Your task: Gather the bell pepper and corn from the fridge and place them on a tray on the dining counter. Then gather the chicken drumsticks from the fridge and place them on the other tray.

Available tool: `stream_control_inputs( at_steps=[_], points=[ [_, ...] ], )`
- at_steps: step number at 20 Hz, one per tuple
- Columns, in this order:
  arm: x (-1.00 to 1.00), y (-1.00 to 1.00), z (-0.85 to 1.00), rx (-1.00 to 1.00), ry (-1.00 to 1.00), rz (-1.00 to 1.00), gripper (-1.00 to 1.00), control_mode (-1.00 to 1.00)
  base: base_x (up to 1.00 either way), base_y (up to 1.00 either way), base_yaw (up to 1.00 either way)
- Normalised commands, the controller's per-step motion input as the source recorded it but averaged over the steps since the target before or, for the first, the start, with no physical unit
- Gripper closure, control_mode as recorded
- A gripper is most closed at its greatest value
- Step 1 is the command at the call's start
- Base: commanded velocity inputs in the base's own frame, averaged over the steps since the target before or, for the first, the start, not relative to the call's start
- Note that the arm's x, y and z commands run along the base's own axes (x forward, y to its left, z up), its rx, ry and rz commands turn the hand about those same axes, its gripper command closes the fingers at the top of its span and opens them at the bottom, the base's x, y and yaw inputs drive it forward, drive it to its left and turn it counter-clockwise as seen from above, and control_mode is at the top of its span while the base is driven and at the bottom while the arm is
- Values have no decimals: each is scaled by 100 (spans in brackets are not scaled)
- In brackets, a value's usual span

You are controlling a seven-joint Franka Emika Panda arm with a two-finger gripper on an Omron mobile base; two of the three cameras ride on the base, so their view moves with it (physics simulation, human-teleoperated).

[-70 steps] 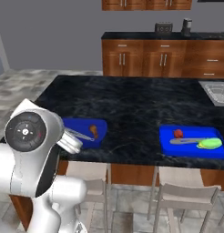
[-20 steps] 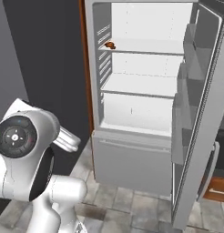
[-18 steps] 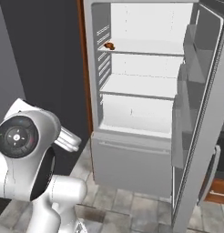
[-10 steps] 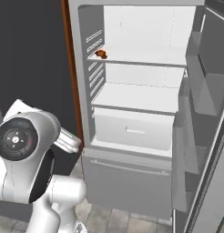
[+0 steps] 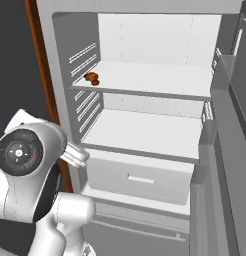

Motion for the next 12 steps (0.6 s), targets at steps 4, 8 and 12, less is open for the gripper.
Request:
stream_control_inputs(
  at_steps=[4,8,12],
  points=[
    [0,0,0,0,0,0,-100,100,80,0,0],
    [0,0,0,0,0,0,-100,100,58,0,0],
    [0,0,0,0,0,0,-100,100,49,0,6]
  ],
)
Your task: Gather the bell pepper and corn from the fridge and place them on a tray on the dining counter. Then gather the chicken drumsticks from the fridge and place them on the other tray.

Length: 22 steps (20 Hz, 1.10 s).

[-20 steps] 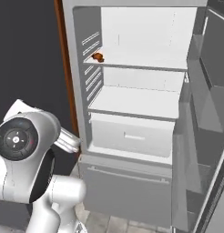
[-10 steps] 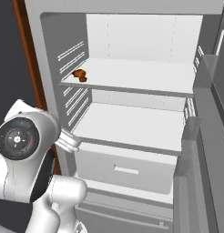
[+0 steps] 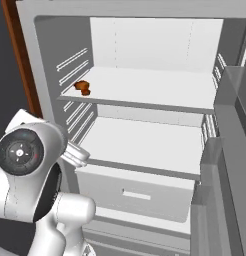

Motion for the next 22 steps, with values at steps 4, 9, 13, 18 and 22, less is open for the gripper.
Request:
stream_control_inputs(
  at_steps=[4,9,13,18,22],
  points=[
    [0,0,0,0,0,0,-100,100,60,0,20],
    [0,0,0,0,0,0,-100,100,68,0,29],
    [0,0,0,0,0,0,-100,100,77,0,32],
    [0,0,0,0,0,0,-100,100,80,0,31],
    [0,0,0,0,0,0,-100,100,86,1,32]
  ],
)
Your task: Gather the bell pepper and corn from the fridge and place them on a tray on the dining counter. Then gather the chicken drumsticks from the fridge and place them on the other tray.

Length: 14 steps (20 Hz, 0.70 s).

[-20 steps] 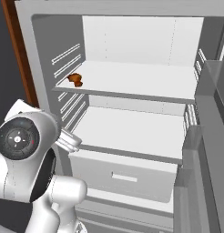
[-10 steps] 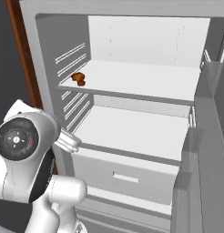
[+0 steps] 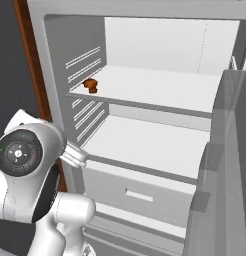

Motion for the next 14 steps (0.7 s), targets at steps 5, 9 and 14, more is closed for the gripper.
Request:
stream_control_inputs(
  at_steps=[5,9,14],
  points=[
    [0,0,0,0,0,0,-100,100,83,3,32],
    [0,0,0,0,0,0,-100,100,74,8,28],
    [0,0,0,0,0,0,-100,100,36,6,14]
  ],
)
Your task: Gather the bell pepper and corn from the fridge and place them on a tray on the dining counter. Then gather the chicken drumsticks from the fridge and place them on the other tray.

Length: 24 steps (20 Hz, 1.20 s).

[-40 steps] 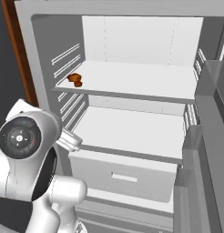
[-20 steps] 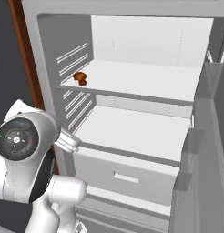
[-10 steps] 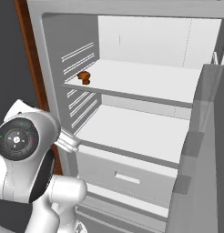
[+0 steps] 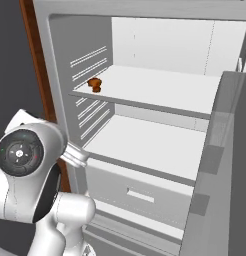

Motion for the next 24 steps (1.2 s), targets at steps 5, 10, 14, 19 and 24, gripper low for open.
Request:
stream_control_inputs(
  at_steps=[5,10,14,19,24],
  points=[
    [1,3,9,0,6,4,-100,-100,0,0,0],
    [0,35,52,-19,6,8,-100,-100,0,0,0],
    [0,38,26,-36,-3,7,-100,-100,0,0,0],
    [0,2,5,-35,-1,8,-100,-100,0,0,0],
    [0,-6,0,-27,0,11,-100,-100,0,0,0]
  ],
)
